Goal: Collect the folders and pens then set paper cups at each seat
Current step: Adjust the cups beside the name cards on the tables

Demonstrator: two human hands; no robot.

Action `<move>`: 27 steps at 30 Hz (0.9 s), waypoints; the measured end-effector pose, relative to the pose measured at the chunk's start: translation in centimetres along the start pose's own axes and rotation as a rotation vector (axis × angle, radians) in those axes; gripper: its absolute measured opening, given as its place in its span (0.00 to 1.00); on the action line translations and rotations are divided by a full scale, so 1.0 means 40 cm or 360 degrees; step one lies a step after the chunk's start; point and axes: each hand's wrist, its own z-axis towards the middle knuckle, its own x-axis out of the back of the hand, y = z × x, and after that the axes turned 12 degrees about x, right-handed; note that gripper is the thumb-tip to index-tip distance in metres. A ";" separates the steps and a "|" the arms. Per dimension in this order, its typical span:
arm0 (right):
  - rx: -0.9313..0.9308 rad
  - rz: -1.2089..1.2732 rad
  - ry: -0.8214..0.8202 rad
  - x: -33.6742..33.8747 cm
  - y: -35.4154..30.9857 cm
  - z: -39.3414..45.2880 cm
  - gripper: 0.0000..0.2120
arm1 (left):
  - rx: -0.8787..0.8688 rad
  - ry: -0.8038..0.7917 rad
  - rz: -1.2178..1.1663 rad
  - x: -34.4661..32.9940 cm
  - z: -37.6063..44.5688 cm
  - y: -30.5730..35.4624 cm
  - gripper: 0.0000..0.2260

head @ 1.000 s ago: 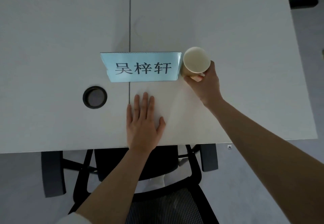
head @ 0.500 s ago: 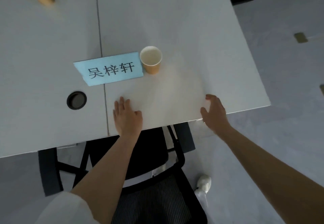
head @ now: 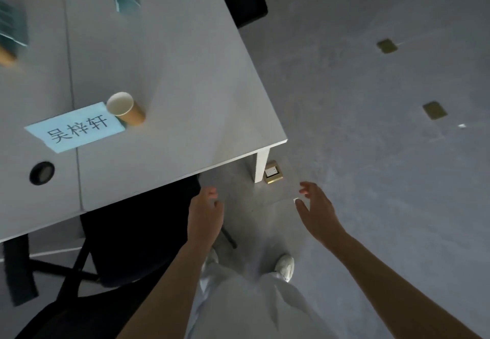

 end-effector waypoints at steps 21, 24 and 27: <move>0.0147 0.0084 -0.0144 0.349 0.089 0.478 0.15 | -0.0035 0.0044 -0.0168 -0.217 0.210 0.566 0.12; 0.0207 0.0039 -0.0172 0.409 0.077 0.605 0.15 | 0.0007 0.0015 -0.0154 -0.213 0.285 0.654 0.11; 0.0195 0.0041 -0.0170 0.454 0.082 0.718 0.15 | -0.0025 0.0020 -0.0149 -0.216 0.354 0.720 0.10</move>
